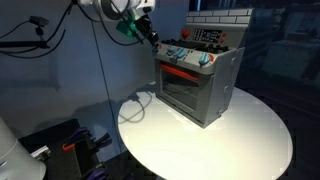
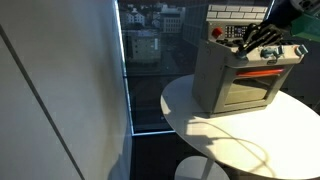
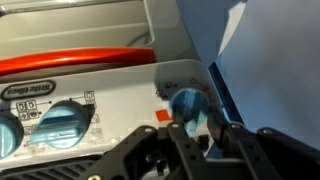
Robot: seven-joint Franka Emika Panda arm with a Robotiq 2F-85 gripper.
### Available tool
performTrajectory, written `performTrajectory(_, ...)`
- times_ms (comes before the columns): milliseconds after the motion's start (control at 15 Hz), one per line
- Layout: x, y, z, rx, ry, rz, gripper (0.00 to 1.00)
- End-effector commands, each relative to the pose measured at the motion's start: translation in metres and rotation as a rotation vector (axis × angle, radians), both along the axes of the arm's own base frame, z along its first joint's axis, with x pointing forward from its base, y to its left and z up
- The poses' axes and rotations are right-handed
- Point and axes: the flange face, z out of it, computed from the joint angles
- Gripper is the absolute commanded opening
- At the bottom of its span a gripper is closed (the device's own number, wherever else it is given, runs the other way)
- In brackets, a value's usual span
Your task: Turn the far left knob of the stove clockwise once
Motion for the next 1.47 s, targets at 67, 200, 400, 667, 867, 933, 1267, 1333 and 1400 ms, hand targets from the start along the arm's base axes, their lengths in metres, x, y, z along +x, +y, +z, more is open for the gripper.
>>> performTrajectory(67,-0.002,-0.003,0.008,0.018,-0.013,-0.02,0.29)
performTrajectory(200,-0.002,-0.003,0.008,0.019,-0.012,-0.021,0.28)
performTrajectory(400,-0.003,-0.003,0.008,0.019,-0.011,-0.022,0.22)
performTrajectory(667,-0.004,-0.005,0.009,0.022,-0.011,-0.028,0.04)
performTrajectory(867,-0.006,-0.006,0.009,0.03,-0.006,-0.036,0.07)
performTrajectory(933,-0.006,-0.007,0.009,0.034,-0.005,-0.041,0.07)
performTrajectory(1267,-0.007,-0.012,0.009,0.094,0.009,-0.097,0.07)
performTrajectory(1333,-0.007,-0.014,0.01,0.109,0.012,-0.112,0.07)
performTrajectory(1400,-0.008,-0.015,0.01,0.123,0.013,-0.125,0.07)
